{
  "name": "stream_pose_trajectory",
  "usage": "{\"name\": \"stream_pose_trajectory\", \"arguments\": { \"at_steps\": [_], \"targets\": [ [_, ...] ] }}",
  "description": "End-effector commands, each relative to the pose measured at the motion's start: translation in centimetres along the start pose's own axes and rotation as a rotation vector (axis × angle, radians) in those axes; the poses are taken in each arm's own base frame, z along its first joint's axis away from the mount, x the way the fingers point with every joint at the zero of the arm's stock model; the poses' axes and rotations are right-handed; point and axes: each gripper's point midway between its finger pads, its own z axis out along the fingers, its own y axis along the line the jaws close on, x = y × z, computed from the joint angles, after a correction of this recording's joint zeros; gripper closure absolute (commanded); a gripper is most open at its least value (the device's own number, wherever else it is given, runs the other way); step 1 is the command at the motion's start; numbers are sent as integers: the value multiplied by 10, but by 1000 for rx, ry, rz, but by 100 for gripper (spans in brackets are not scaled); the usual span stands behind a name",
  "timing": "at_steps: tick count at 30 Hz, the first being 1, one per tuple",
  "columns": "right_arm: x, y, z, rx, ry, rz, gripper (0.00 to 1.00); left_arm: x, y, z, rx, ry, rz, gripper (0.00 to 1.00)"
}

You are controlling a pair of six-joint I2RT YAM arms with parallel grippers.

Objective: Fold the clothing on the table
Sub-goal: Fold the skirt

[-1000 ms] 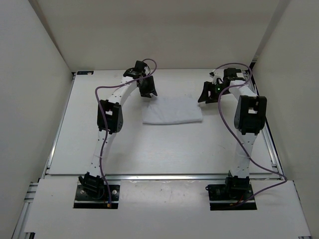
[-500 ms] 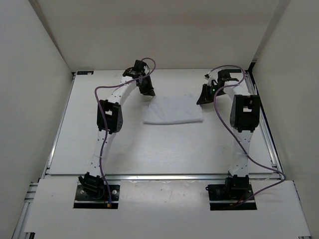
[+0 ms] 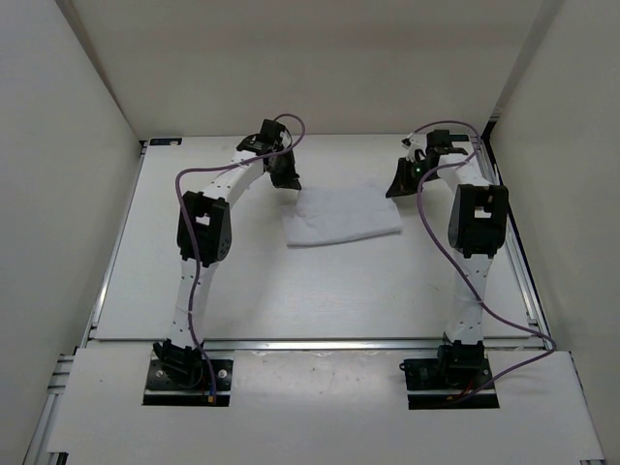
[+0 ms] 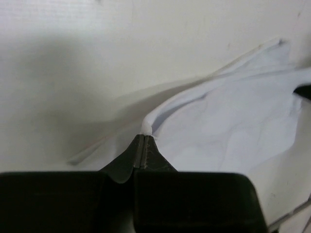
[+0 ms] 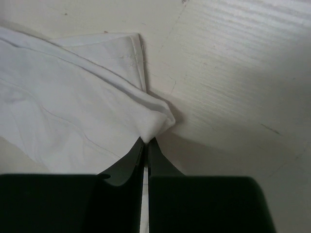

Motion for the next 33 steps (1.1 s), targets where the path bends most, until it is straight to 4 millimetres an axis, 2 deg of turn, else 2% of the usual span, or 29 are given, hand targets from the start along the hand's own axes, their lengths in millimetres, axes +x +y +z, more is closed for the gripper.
{"name": "stream_pose_trajectory", "arguments": {
  "at_steps": [1,2,3,4,6,7,8,10,11,12,14,15,19,20,21,22,25,26,27,28,31,33],
  "targets": [
    [-51,28,-47,12,-136,-129,100,-23,-34,-66,86,-162,27,100],
    [-55,28,-51,19,-146,-134,100,-27,-38,-69,111,-192,11,100],
    [-55,29,-51,15,-146,-144,100,-20,-31,-76,106,-193,-7,100],
    [-59,32,-55,12,-156,-158,100,-22,-32,-80,121,-213,-17,100],
    [-60,37,-58,-10,-161,-168,100,-9,-27,-88,114,-209,-25,100],
    [-56,39,-56,-27,-150,-168,100,1,-22,-84,105,-189,-29,100],
    [-55,42,-55,-36,-144,-169,100,0,-27,-93,118,-209,-24,100],
    [-56,57,-59,-72,-147,-202,100,12,-26,-104,119,-207,-27,100],
    [-58,61,-61,-81,-152,-212,100,11,-29,-105,130,-221,-34,100],
    [-55,66,-57,-89,-142,-219,100,15,-31,-112,140,-231,-34,100],
    [-63,73,-59,-92,-162,-250,100,27,-29,-116,144,-226,-66,100],
    [-65,78,-56,-95,-167,-268,100,27,-32,-124,156,-242,-70,100],
    [-65,89,-50,-108,-165,-287,100,40,-36,-146,183,-258,-101,100],
    [-67,92,-51,-109,-172,-295,100,49,-31,-144,176,-238,-112,100],
    [-66,96,-51,-117,-169,-303,100,49,-40,-156,205,-258,-115,100],
    [-64,97,-50,-116,-165,-295,99,53,-35,-158,199,-259,-126,100],
    [-64,102,-56,-133,-165,-314,100,68,-40,-166,220,-249,-139,100],
    [-63,108,-60,-161,-164,-312,100,68,-45,-171,230,-255,-126,100],
    [-64,112,-63,-180,-169,-322,100,68,-41,-173,211,-258,-118,100],
    [-67,115,-73,-183,-183,-313,100,65,-46,-177,212,-271,-92,100],
    [-71,125,-87,-221,-210,-335,100,49,-53,-192,240,-297,-59,100],
    [-70,139,-94,-244,-214,-354,100,34,-53,-201,244,-322,-59,100]
  ]
}}
